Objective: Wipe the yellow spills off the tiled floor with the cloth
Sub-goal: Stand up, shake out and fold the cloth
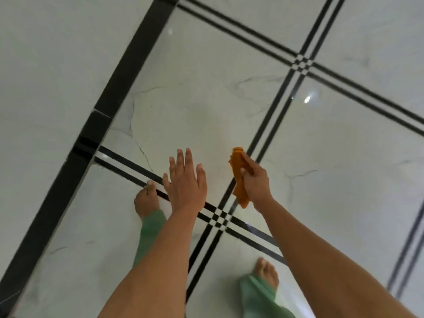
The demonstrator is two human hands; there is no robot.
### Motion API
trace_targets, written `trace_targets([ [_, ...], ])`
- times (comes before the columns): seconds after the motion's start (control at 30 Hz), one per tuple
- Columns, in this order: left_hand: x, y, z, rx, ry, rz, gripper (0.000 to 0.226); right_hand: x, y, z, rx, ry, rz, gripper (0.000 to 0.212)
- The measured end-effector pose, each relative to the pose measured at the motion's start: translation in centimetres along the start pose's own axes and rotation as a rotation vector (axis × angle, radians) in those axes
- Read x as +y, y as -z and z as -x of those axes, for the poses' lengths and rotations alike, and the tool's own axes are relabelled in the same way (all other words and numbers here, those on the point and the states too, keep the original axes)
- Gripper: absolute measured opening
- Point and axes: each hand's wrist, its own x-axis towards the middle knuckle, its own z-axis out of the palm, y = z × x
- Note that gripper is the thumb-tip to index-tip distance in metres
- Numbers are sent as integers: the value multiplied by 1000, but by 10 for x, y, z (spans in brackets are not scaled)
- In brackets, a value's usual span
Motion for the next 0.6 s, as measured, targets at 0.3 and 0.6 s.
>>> trace_targets([
  [0.3, 198, 176, 202, -33, -119, 152, 52, -192, 203, 207, 74, -175, -535, 47],
  [0.6, 370, 290, 293, -33, -230, 377, 50, -342, 344, 307, 30, -84, -752, 51],
])
